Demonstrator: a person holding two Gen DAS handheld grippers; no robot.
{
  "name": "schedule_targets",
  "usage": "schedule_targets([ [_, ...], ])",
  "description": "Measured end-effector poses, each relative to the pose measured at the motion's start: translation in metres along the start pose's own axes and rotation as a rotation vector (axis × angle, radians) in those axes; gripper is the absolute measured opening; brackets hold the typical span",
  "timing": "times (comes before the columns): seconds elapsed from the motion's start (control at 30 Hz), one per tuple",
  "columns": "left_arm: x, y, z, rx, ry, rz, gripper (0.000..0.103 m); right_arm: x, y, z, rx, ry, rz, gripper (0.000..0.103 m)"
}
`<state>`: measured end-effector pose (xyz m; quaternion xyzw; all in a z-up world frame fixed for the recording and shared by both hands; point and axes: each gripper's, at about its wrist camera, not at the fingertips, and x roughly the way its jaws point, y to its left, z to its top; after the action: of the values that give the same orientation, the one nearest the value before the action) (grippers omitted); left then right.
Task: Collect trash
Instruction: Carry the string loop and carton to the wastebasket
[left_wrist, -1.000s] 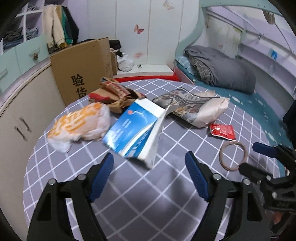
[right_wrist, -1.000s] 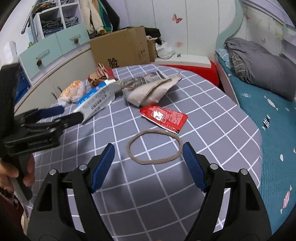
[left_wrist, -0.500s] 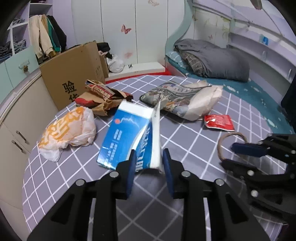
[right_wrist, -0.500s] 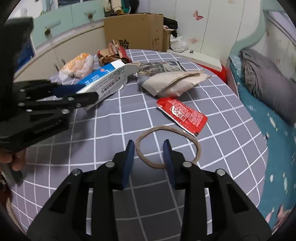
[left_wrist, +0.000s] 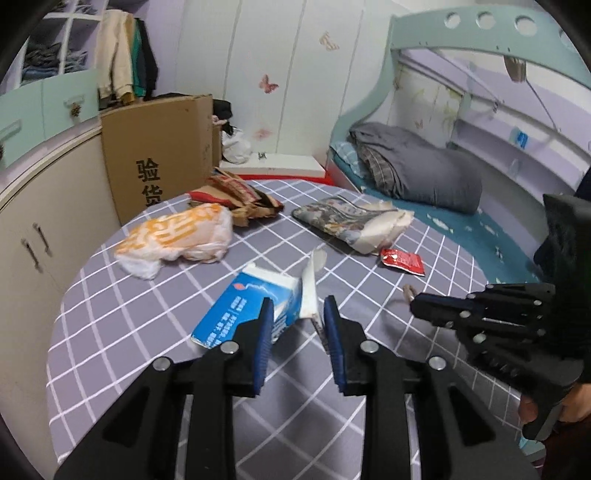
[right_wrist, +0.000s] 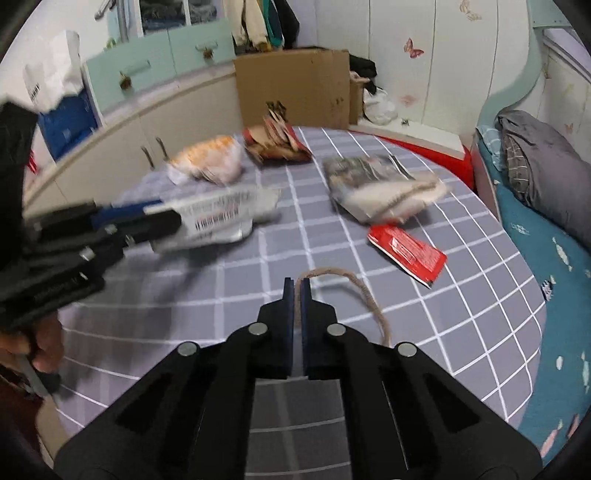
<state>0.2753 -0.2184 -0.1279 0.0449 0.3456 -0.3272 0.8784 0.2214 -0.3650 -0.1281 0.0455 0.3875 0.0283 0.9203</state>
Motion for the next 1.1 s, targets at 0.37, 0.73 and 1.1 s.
schedule_targets([
  [0.37,-0.062,0.063,-0.024,-0.128,-0.075,0.014,0.026,-0.011,0.085,0.022,0.02,-0.022,0.231,0.003],
  [0.73,-0.132,0.161,-0.066,-0.274,-0.136,0.121,0.026,0.02,0.203,0.029,-0.067,0.014,0.36,0.003],
  [1.1,-0.187,0.276,-0.122,-0.443,-0.151,0.248,0.026,0.068,0.338,0.036,-0.14,0.066,0.501,0.003],
])
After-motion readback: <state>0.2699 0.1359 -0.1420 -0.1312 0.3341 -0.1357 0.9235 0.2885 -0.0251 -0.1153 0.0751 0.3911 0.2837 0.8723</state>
